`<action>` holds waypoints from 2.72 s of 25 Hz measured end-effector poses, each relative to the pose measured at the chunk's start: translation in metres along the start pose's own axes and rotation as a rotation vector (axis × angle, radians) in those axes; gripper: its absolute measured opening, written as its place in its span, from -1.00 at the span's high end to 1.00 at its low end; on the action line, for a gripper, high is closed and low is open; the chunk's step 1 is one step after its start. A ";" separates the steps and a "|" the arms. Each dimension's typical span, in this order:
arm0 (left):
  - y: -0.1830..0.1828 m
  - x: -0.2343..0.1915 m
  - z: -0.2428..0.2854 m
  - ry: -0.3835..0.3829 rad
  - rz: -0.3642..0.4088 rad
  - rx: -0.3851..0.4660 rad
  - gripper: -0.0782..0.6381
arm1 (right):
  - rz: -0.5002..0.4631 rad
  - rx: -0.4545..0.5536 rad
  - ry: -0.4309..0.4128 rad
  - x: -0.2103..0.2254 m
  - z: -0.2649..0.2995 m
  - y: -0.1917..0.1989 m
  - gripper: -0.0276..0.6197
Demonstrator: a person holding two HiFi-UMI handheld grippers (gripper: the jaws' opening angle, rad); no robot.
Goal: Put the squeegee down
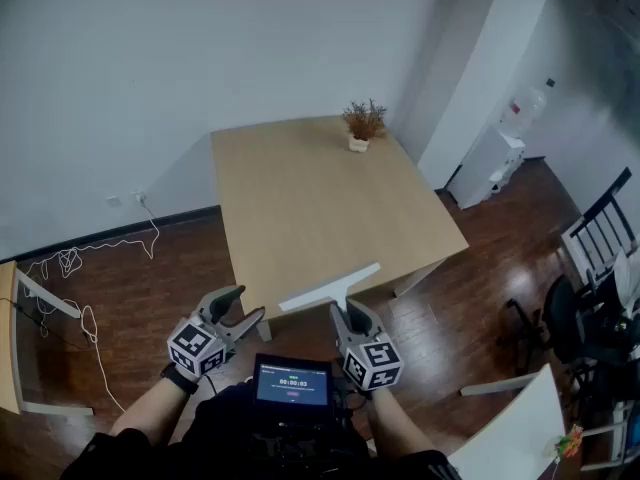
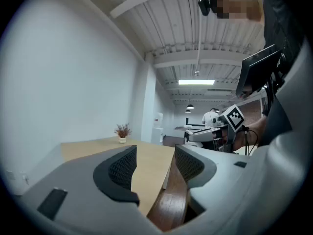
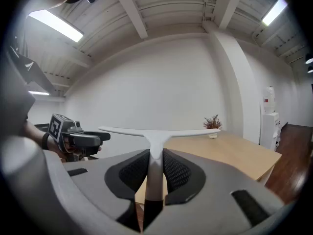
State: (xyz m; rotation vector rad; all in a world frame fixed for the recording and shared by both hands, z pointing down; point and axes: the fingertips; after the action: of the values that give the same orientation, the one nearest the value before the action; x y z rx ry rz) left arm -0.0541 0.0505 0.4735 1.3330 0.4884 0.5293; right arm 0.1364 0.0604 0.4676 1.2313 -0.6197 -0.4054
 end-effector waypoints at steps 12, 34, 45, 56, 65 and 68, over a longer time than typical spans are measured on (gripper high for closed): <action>-0.013 -0.023 0.031 -0.036 0.007 -0.002 0.07 | 0.006 -0.010 -0.026 0.036 0.031 -0.001 0.61; 0.014 -0.213 0.204 0.019 -0.052 -0.075 0.07 | 0.012 -0.212 0.038 0.218 0.316 0.024 0.61; 0.067 -0.255 0.279 0.073 -0.090 -0.158 0.07 | 0.069 -0.423 0.059 0.296 0.424 0.134 0.61; 0.086 -0.263 0.300 0.102 -0.112 -0.188 0.07 | 0.073 -0.564 0.087 0.313 0.445 0.187 0.60; 0.094 -0.265 0.291 0.103 -0.117 -0.200 0.07 | 0.095 -0.561 0.093 0.314 0.448 0.192 0.56; 0.090 -0.263 0.291 0.104 -0.112 -0.193 0.07 | 0.106 -0.559 0.104 0.317 0.448 0.190 0.53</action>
State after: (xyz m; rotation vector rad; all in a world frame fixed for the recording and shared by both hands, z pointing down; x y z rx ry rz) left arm -0.0907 -0.3223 0.6204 1.0908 0.5793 0.5409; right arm 0.0880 -0.4069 0.8090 0.6785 -0.4381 -0.3887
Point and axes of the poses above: the fingertips, and each gripper's own axes: z forward along the fingers, x to its right, y out of its underside, and after that the axes turned 14 degrees about -y, right-handed
